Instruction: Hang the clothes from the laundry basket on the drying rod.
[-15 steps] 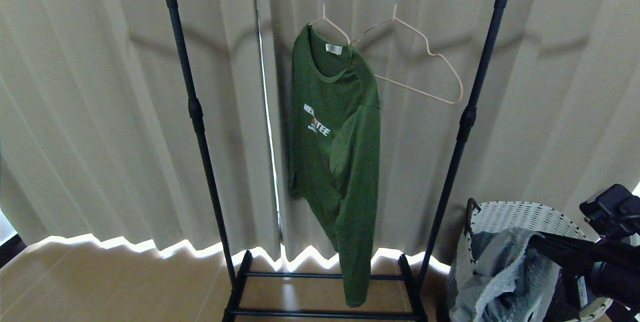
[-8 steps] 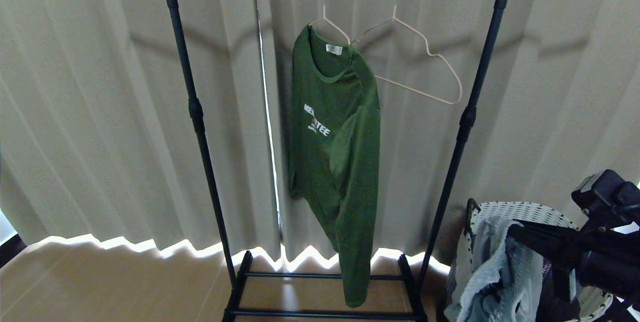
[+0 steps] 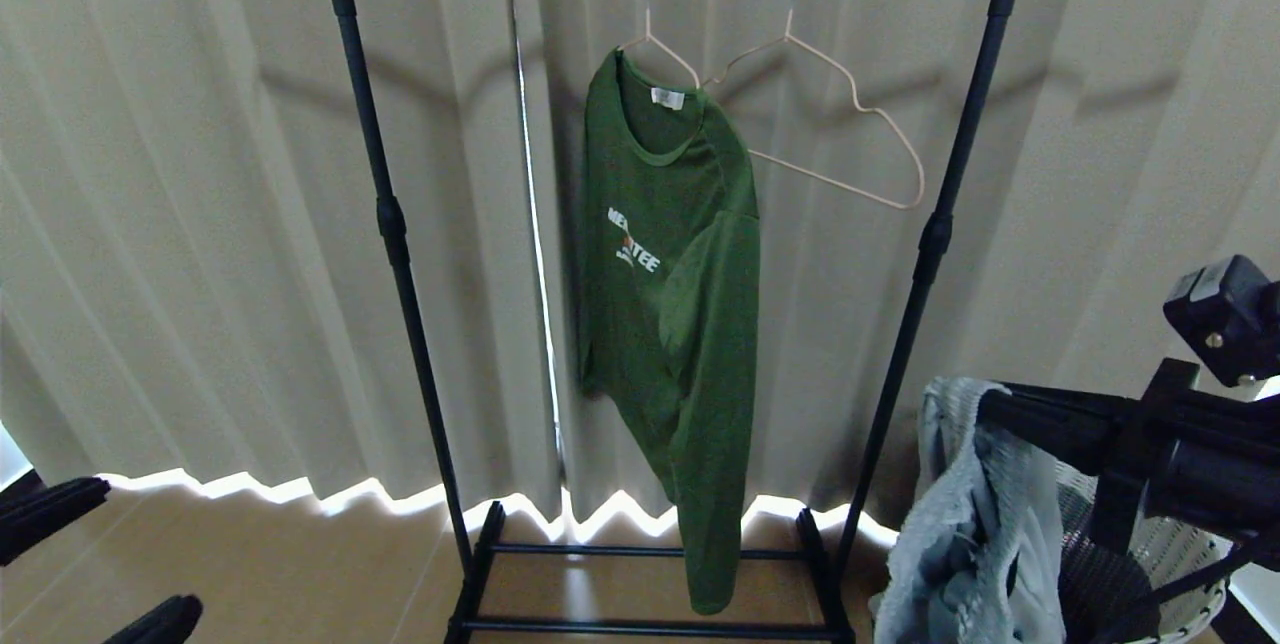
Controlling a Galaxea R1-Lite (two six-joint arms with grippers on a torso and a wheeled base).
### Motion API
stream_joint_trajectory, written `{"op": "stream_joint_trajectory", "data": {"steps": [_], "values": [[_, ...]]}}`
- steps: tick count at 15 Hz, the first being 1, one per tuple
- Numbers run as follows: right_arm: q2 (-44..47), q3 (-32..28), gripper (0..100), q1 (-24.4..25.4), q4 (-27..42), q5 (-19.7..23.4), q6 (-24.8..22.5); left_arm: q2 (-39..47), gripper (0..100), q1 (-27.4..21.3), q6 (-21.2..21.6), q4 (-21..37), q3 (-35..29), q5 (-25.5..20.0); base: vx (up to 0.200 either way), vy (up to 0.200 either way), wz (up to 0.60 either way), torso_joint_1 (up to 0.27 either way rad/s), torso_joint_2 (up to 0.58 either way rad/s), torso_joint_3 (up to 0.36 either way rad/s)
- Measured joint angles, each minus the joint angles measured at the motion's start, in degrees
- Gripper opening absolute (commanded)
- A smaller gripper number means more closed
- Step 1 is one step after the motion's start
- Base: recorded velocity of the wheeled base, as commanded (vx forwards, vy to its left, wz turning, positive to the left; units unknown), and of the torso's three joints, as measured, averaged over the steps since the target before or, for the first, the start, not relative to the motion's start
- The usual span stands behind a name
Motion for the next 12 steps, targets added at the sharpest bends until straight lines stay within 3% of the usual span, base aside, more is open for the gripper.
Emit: {"op": "stream_joint_trajectory", "data": {"steps": [3,5,8,10,12], "values": [[2.9,-6.2,0,3.3,0.0,0.6,4.7,13.8,100,-6.8,-1.0,-7.6,-3.4,1.7,0.0,0.0,0.0,0.0,0.0,0.0],[5.6,-11.1,0,5.4,0.0,0.8,6.0,23.2,100,-13.3,-3.1,-13.5,-4.4,5.8,0.0,0.0,0.0,0.0,0.0,0.0],[8.0,-15.7,0,9.0,-0.1,1.6,10.3,36.8,100,-24.2,-8.2,-21.7,-5.2,10.2,0.0,0.0,0.0,0.0,0.0,0.0],[8.8,-18.5,0,11.2,-0.1,3.4,14.3,45.3,100,-31.1,-13.7,-28.0,-5.7,12.0,0.0,0.0,0.0,0.0,0.0,0.0],[9.4,-21.0,0,12.1,-0.1,4.1,14.9,52.3,100,-36.7,-19.3,-32.5,-6.9,16.0,0.0,0.0,0.0,0.0,0.0,0.0]]}}
